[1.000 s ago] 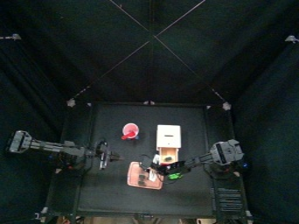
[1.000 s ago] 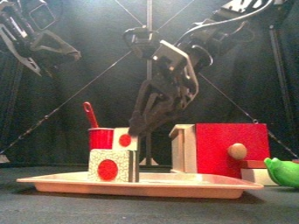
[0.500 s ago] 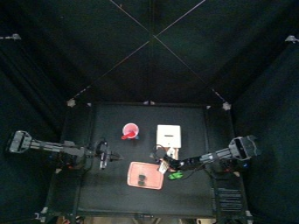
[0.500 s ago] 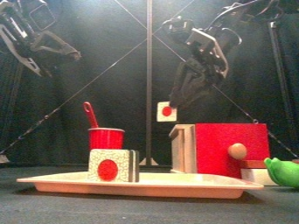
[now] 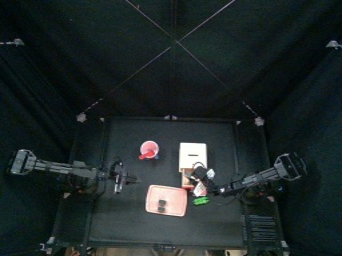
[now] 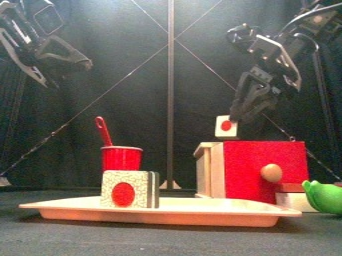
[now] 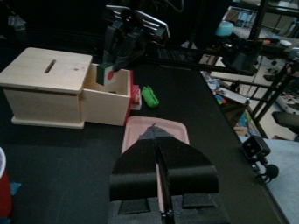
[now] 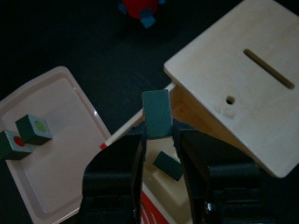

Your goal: Put sushi piece in drawer

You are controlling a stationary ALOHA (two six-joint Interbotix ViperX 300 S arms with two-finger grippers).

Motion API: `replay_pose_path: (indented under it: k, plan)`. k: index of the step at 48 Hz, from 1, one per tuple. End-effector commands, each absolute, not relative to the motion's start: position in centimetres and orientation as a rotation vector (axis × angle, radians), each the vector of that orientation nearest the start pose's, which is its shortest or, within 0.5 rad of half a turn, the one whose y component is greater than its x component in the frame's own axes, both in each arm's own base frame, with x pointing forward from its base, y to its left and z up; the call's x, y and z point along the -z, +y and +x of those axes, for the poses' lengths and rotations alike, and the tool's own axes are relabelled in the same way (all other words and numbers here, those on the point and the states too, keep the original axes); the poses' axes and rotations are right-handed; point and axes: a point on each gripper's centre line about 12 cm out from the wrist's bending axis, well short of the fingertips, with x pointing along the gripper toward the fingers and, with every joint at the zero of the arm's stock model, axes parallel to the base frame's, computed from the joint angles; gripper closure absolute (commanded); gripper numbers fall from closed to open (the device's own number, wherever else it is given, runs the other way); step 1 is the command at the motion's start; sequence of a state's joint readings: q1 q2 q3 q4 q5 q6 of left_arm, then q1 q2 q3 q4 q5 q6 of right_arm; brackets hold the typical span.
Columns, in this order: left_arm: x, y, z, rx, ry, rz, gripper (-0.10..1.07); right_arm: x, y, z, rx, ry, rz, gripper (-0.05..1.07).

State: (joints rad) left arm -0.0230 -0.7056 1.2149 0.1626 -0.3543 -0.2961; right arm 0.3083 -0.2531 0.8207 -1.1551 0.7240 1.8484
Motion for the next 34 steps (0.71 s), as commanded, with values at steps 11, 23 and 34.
replay_pose_path:
  k: [11,23,34]
  plan:
    - [-23.3,-1.1,23.1,0.065,0.151,-0.145,0.79,-19.7,2.6,30.7,0.563,0.610,0.366,0.40]
    - [-23.3,-1.1,23.1,0.063,0.150,-0.146,0.79,-19.2,2.7,31.2,0.568,0.622,0.359,0.28]
    - [-23.3,-1.1,23.1,0.064,0.151,-0.146,0.79,-19.0,2.6,31.0,0.576,0.629,0.360,0.15]
